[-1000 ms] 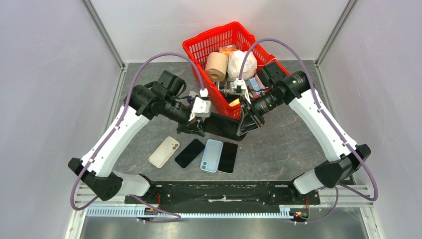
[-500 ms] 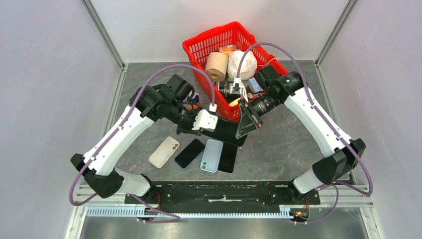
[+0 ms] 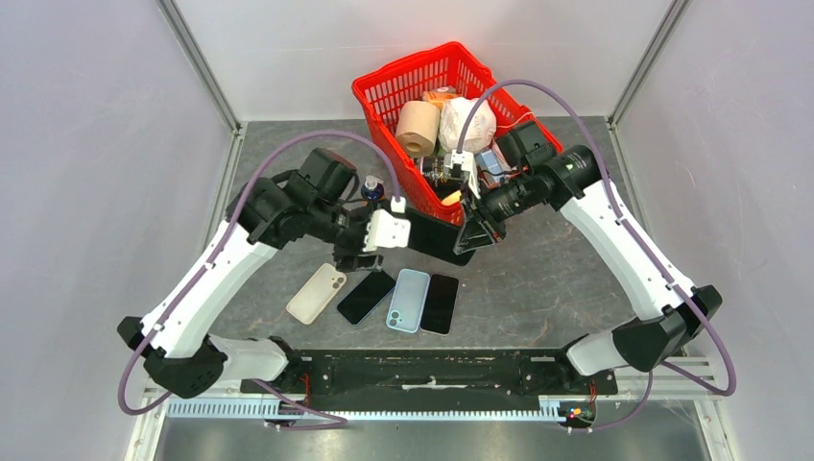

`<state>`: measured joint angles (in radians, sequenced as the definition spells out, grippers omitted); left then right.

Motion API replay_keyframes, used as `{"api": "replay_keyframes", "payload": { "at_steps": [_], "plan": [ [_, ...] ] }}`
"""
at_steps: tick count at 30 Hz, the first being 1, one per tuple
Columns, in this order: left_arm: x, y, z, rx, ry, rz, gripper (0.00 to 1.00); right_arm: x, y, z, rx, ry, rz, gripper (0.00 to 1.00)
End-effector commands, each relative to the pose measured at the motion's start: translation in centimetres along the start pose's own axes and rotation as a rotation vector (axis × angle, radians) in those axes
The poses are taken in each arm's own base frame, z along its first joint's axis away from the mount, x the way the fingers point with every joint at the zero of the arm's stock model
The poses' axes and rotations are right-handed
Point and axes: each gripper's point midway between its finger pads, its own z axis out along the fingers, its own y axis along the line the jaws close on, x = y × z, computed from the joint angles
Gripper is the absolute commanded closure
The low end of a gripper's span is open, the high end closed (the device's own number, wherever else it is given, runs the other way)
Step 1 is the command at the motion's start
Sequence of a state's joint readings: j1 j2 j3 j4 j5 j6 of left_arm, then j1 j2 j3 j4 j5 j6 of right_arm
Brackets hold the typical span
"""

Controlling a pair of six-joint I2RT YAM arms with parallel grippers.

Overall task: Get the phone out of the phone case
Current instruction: Remove the phone case from the phone.

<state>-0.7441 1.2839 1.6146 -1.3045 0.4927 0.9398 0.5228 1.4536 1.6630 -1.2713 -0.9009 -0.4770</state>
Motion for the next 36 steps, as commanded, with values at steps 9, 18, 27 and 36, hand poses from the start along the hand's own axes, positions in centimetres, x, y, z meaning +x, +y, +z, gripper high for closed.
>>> {"api": "replay_keyframes", "payload": {
  "at_steps": [9, 18, 27, 36],
  "plan": [
    [-6.8, 4.2, -3.7, -0.115, -0.313, -0.269, 0.12, -3.6, 1.7, -1.1, 0.081, -0.044, -0.245, 1.0],
    [-8.8, 3.8, -0.9, 0.099, -0.41, -0.418, 0.11, -4.2, 2.9, -1.4, 0.071, -0.062, -0.277, 1.0],
    [-8.2, 2.6, 1.6, 0.245, -0.404, -0.49, 0.83, -4.5, 2.7, -1.8, 0.108, -0.075, -0.293, 1.0],
    [-7.4, 3.5, 1.1, 0.205, -0.417, -0.508, 0.98, -5.8, 1.2, -2.7, 0.182, -0.127, -0.219, 0.61]
  ]
}}
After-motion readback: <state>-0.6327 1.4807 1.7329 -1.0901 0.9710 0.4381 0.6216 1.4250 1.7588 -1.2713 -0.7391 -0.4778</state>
